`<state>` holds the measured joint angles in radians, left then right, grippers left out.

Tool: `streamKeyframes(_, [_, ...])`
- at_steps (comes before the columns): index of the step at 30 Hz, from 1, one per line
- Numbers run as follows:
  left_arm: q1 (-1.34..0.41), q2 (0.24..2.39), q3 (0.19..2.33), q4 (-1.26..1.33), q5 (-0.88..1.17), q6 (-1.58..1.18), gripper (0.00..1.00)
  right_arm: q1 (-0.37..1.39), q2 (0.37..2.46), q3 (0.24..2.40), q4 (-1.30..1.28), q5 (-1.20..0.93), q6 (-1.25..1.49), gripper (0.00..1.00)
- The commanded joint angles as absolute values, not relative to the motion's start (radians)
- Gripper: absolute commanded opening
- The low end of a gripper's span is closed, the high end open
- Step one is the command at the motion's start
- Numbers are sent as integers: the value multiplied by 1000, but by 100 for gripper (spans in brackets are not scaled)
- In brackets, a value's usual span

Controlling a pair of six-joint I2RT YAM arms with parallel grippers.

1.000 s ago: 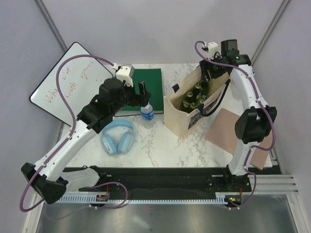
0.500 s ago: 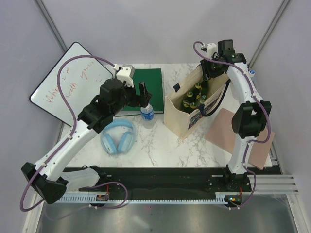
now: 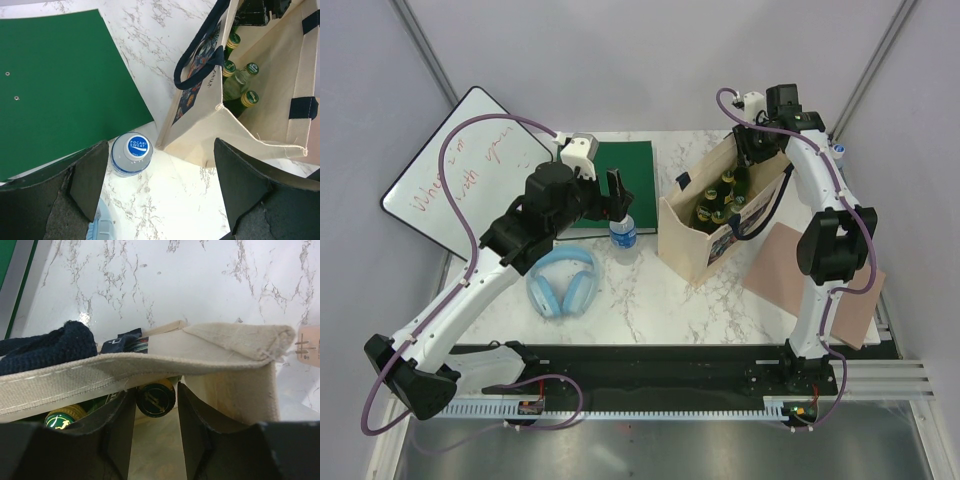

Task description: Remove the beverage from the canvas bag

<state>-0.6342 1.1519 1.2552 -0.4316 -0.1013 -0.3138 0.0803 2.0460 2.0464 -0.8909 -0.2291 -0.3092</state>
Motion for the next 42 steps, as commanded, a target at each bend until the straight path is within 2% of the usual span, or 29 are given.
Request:
streamKeyframes(1, [-629, 1149, 1255, -382, -91, -347, 92, 78, 2063, 2043, -871, -219, -302, 45])
streamKeyframes(5, [-629, 1146, 1255, -383, -86, -350, 92, 80, 2069, 2045, -871, -229, -301, 40])
streamKeyframes(10, [-629, 1147, 1259, -379, -61, -360, 92, 80, 2065, 2033, -881, -238, -308, 28])
streamKeyframes(14, [-629, 1147, 1261, -367, -48, -374, 92, 78, 2057, 2043, -893, -259, -316, 15])
streamKeyframes(20, [-629, 1149, 1259, -364, -31, -384, 91, 75, 2025, 2117, -897, -273, -325, 0])
streamKeyframes(42, [-630, 1216, 1322, -319, 113, -431, 91, 49, 1852, 2329, -842, -382, -255, 0])
